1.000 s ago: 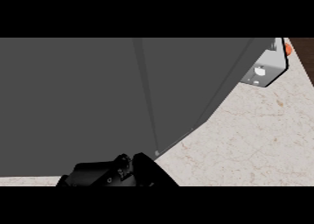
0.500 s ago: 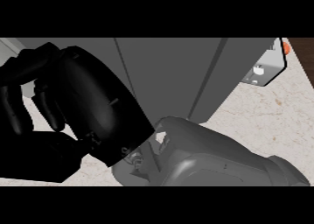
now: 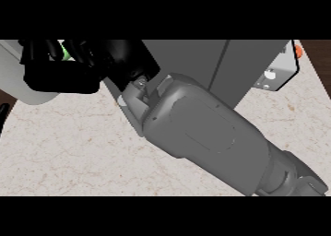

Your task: Pick up the wine, place it into the cabinet and close the cabinet

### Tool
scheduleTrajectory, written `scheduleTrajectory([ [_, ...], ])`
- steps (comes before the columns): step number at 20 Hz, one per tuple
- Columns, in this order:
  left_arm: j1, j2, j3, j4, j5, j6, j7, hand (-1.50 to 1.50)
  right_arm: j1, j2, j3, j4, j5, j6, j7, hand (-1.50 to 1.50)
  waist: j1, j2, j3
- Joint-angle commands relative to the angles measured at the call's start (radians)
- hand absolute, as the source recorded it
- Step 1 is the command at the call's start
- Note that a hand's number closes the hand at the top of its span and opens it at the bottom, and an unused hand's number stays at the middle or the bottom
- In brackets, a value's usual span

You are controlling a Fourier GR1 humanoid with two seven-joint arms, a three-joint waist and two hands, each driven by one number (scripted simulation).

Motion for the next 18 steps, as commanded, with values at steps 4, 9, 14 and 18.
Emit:
scheduleTrajectory([
  [4,-0.008,-0.028,-0.001,-0.018,-0.028,0.014,0.017,-1.50,0.034,-0.046,-0.101,0.177,-0.009,0.091,-0.137,1.50,-0.009,0.012,0.006],
  [9,0.000,-0.032,-0.017,-0.002,-0.044,-0.018,0.012,-1.50,-0.004,-0.106,-0.147,0.259,-0.005,0.140,-0.183,1.50,-0.002,0.017,0.005],
  [14,-0.025,-0.048,-0.027,0.000,-0.041,0.001,0.030,-1.50,0.038,-0.102,-0.102,0.302,0.051,0.131,-0.246,1.50,-0.008,0.022,0.004],
  [18,-0.033,-0.037,-0.009,-0.023,-0.039,0.026,0.053,-1.50,0.022,-0.112,-0.129,0.317,0.041,0.146,-0.263,1.50,0.003,0.019,0.005],
])
